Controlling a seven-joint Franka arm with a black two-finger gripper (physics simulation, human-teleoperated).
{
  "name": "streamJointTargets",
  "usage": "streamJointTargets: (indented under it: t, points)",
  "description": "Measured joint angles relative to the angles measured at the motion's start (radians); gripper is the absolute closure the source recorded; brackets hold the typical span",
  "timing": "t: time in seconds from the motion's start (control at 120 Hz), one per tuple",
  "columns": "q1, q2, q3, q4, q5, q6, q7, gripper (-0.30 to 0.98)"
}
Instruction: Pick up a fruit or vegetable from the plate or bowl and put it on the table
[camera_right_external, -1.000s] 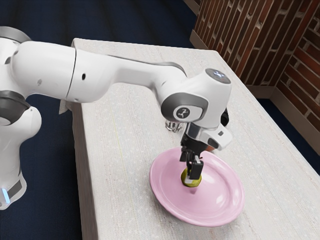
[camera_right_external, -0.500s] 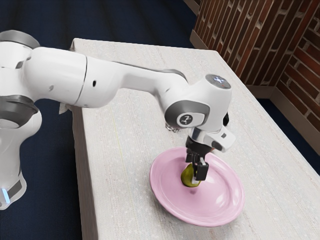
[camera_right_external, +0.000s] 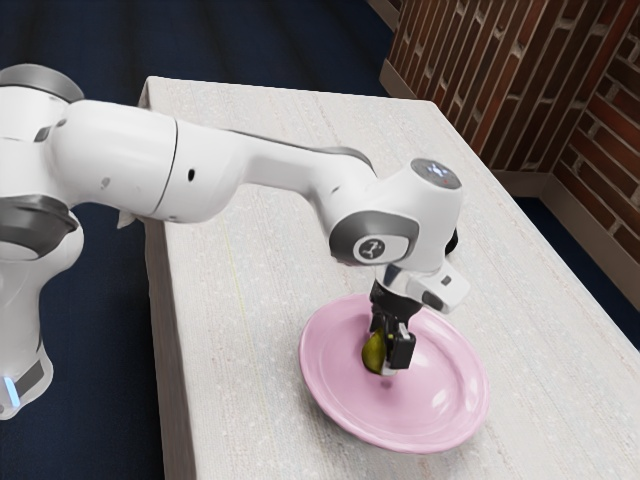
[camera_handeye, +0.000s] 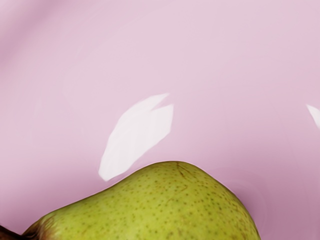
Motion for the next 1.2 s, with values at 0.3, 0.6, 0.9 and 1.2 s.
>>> streamJointTargets:
  t: [0.3, 0.6, 0.9, 1.2]
  points:
    - [0.007, -0.002, -0.005, -0.010, -0.003, 0.002, 0.001, 0.11]
    - [0.007, -0.005, -0.006, -0.008, -0.001, 0.003, -0.001, 0.19]
    - [0.008, -0.004, -0.011, 0.155, 0.009, 0.003, -0.005, 0.19]
    - [0.176, -0.094, -0.394, 0.560, -0.014, 0.030, -0.005, 0.19]
